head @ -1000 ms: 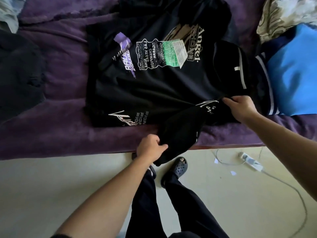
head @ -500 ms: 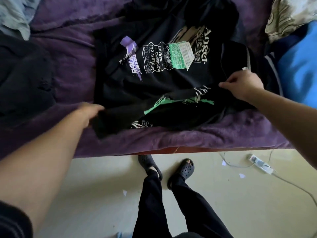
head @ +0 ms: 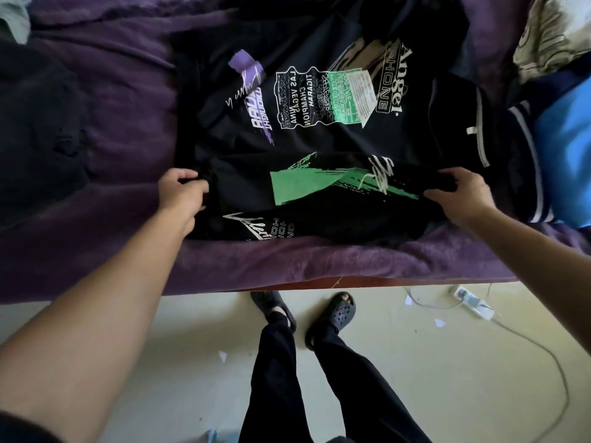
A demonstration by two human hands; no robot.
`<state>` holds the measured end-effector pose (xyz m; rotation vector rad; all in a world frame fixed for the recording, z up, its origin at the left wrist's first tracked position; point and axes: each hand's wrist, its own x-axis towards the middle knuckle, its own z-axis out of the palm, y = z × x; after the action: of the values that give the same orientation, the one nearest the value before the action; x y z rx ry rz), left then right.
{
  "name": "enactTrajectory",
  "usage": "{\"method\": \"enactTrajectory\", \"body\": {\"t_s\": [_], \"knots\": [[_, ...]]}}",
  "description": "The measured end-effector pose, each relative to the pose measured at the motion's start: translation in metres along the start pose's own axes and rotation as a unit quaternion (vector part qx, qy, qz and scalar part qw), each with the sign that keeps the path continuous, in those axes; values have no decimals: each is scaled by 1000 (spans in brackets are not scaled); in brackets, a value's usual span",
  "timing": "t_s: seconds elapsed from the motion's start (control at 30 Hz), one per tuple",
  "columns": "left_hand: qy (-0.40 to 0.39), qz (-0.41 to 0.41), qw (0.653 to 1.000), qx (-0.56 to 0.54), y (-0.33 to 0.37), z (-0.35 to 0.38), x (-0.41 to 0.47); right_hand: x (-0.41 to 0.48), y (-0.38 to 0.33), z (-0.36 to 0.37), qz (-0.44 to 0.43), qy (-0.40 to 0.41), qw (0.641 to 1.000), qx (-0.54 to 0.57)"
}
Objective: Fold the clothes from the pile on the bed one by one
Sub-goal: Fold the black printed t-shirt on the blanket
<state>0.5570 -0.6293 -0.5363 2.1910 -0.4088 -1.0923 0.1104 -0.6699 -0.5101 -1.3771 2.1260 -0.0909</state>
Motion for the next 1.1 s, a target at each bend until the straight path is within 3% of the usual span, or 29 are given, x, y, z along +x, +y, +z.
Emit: {"method": "enactTrajectory", "body": {"t_s": [0.1,0.27,0.37,0.43,0.5,0.6,0.7,0.8,0.83,0.87,0.9,0.97,1.03,1.1], "knots": [[-60,-15,998,-8,13,-25,5,6,6,-21,25,45,999,7],[-15,-3,978,207,-16,-30,-10,18,-24,-28,-1,95,993,-64],[13,62,923,380,-38,-31,-17,-1,-43,-21,-121,146,969,-159],[17,97,943,317,-48,-27,-19,-25,-48,-5,-240,162,944,-156],[-9,103,971,217,-46,-18,-21,-50,-49,20,-310,84,934,-157],[-13,143,980,138,-35,-11,-19,-70,-39,61,-252,-106,930,-247],[47,204,968,136,-23,-22,-11,-67,-27,79,-176,-128,937,-274],[77,154,946,276,-28,-39,-6,-62,-23,83,-145,-119,936,-299],[87,174,933,304,-29,-42,-9,-62,-23,83,-148,-113,934,-304],[90,247,913,313,-30,-43,-16,-62,-23,82,-157,-101,932,-311],[71,349,879,316,-31,-39,-25,-63,-22,81,-171,-83,927,-324],[-26,515,780,355,-43,-23,-46,-64,-18,77,-205,-54,909,-360],[-133,510,690,496,-62,-3,-58,-60,-13,75,-226,-45,891,-390],[-154,426,643,618,-78,12,-55,-52,-9,76,-224,-47,883,-410]]}}
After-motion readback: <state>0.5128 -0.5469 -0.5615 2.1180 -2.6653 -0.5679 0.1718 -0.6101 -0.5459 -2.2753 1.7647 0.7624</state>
